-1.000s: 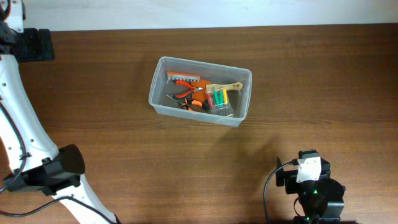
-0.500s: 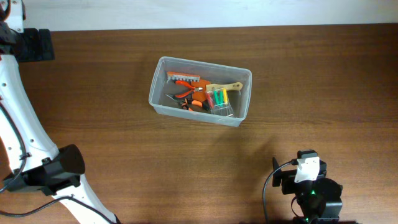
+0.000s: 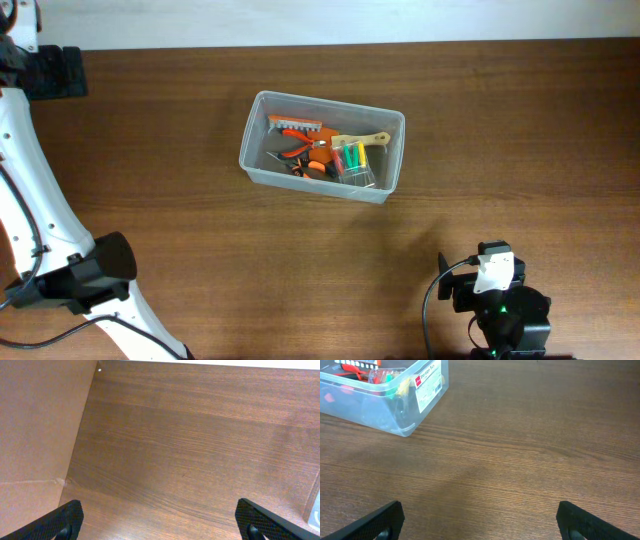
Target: Pack container
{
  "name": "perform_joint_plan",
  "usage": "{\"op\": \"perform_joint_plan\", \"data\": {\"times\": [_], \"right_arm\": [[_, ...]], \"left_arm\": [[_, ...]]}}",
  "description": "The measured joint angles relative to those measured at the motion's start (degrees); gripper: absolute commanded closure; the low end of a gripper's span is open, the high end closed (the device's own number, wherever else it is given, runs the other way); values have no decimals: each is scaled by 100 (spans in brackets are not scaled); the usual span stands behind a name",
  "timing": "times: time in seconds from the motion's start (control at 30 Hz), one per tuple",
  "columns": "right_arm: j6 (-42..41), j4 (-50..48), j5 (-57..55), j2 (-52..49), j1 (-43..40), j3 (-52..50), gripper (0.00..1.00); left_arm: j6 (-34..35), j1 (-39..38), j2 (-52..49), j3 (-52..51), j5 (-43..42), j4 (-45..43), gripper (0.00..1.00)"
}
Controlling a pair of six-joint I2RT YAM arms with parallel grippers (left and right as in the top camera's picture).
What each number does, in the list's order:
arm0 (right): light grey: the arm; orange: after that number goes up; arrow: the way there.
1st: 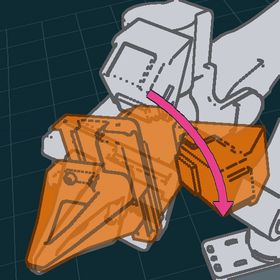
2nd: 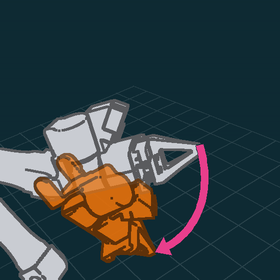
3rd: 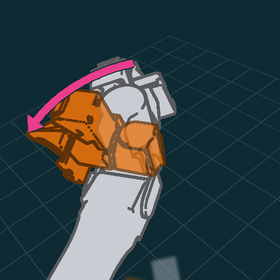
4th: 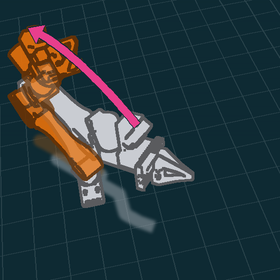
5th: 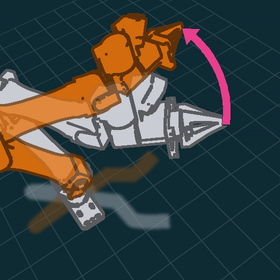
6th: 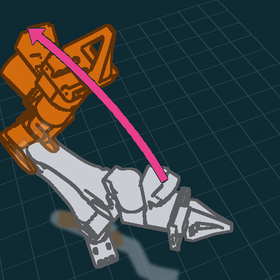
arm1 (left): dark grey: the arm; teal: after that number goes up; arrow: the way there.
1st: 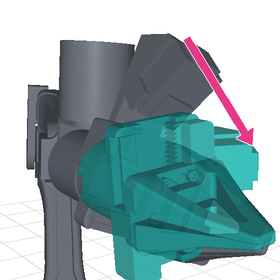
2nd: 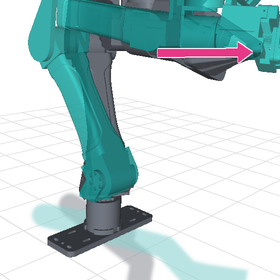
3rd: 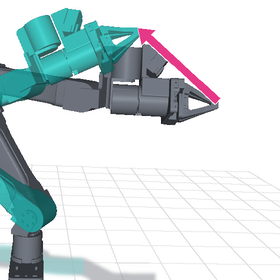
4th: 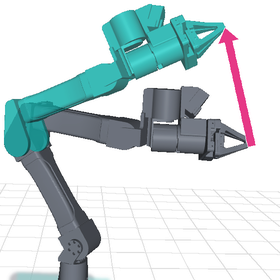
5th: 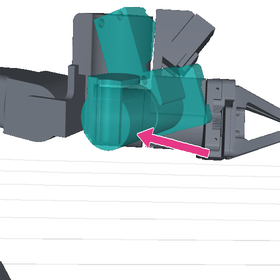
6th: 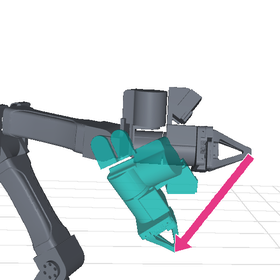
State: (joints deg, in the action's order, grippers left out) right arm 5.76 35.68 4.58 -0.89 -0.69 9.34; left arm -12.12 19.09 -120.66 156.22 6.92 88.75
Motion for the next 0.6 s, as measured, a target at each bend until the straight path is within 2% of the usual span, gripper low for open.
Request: {"op": "perform_joint_plan", "data": {"times": [0.17,0.3,0.5,0.6], "right_arm": [[2,2,0,0,0,0,2],[2,0,0,0,0,0,2],[0,0,0,0,0,0,2],[0,0,0,0,0,0,2]], "left_arm": [[0,-50,61,-20,2,-2,1],[0,-337,505,-310,7,4,1],[-2,-1287,2124,-1416,-20,-72,1],[-2,-1569,3189,-2409,-15,-1038,1]]}}
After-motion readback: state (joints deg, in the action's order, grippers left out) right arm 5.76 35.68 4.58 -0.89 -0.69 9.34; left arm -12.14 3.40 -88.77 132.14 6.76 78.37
